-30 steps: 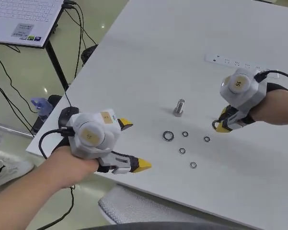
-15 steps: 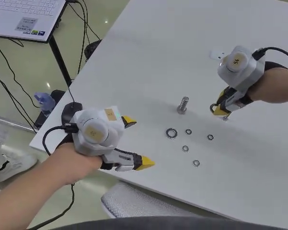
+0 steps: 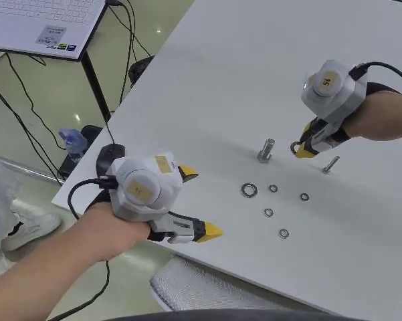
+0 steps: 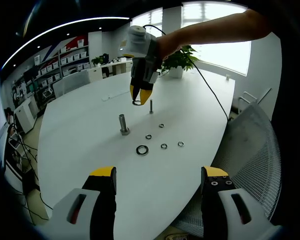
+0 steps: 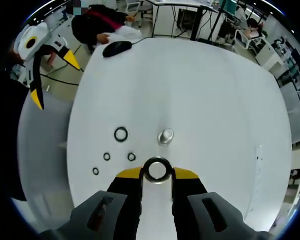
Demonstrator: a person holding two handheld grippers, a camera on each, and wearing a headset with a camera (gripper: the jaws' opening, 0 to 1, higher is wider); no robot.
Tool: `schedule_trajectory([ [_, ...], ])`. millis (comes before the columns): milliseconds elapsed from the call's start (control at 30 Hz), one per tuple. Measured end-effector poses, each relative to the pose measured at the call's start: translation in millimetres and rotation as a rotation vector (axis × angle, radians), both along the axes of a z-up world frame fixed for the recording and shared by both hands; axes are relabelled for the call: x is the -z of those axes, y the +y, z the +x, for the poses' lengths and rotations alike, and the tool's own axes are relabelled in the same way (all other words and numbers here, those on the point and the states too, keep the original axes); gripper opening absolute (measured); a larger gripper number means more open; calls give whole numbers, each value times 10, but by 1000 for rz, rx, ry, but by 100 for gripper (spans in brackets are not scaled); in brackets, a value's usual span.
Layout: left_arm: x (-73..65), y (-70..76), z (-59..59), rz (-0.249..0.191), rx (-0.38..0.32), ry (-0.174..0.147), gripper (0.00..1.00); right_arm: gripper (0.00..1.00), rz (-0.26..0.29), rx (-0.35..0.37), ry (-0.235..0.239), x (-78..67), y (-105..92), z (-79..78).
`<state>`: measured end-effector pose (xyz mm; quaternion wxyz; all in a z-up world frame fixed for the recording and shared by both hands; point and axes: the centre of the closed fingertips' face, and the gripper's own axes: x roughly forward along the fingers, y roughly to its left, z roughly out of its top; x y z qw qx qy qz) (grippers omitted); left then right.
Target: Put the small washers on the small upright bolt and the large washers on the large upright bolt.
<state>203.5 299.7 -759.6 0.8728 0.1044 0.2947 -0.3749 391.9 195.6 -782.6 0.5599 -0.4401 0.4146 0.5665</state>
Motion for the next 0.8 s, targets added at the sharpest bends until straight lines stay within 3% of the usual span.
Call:
schedule_trajectory([
  [533, 8, 38, 41, 2, 3, 8, 67, 22, 13, -14, 14, 159, 349, 129],
  [800, 62, 59, 56, 0, 1, 19, 67, 22, 0, -35, 11, 182, 454, 88],
])
